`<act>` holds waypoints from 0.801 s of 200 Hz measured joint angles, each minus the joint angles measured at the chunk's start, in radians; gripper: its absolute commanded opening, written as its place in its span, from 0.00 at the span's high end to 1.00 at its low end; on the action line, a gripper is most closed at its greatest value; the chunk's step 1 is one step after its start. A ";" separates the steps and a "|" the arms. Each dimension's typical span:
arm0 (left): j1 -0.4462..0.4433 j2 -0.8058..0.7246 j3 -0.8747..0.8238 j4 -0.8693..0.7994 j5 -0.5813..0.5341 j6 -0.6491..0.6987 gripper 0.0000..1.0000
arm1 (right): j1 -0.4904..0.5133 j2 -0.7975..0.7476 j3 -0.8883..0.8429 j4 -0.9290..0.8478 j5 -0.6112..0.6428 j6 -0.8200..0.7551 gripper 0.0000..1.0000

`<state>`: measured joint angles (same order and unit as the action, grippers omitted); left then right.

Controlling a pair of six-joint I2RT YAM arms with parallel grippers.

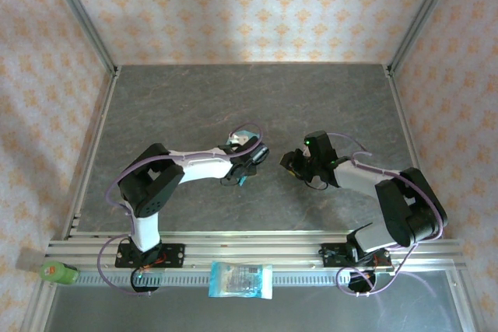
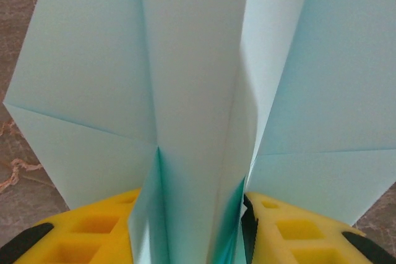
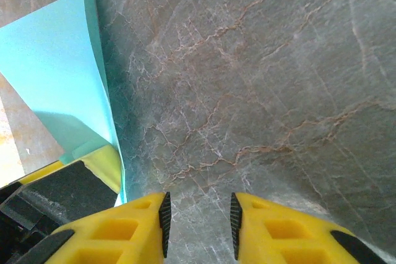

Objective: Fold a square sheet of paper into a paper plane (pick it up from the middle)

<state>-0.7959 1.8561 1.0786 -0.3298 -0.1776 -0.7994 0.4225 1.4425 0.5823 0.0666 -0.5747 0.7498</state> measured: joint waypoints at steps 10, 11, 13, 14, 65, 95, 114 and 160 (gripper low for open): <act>-0.003 -0.003 0.000 -0.002 -0.006 -0.013 0.54 | -0.003 -0.003 0.008 -0.011 0.004 -0.011 0.66; -0.003 -0.003 0.000 -0.002 -0.007 -0.013 0.54 | -0.003 -0.003 0.008 -0.011 0.004 -0.011 0.66; -0.003 -0.003 0.000 -0.004 -0.007 -0.016 0.54 | -0.004 -0.004 0.010 -0.013 0.003 -0.013 0.66; -0.003 -0.003 0.000 -0.004 -0.007 -0.016 0.54 | -0.004 -0.005 0.011 -0.014 0.004 -0.014 0.66; -0.021 -0.091 0.000 -0.047 -0.022 -0.058 0.48 | -0.040 -0.119 0.074 -0.100 0.128 -0.089 0.54; -0.027 -0.172 0.000 -0.056 -0.051 -0.067 0.45 | -0.084 -0.193 0.092 -0.143 0.287 -0.140 0.48; -0.029 -0.232 -0.011 -0.063 -0.101 -0.065 0.38 | -0.106 -0.240 0.092 -0.156 0.446 -0.198 0.26; 0.130 -0.451 -0.147 -0.002 -0.288 0.048 0.01 | -0.162 -0.280 0.006 0.097 0.864 -0.423 0.15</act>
<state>-0.6659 1.4055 0.9318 -0.3313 -0.4660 -0.7513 0.2607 1.1629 0.5884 0.1638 0.2890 0.3271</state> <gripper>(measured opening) 0.865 0.852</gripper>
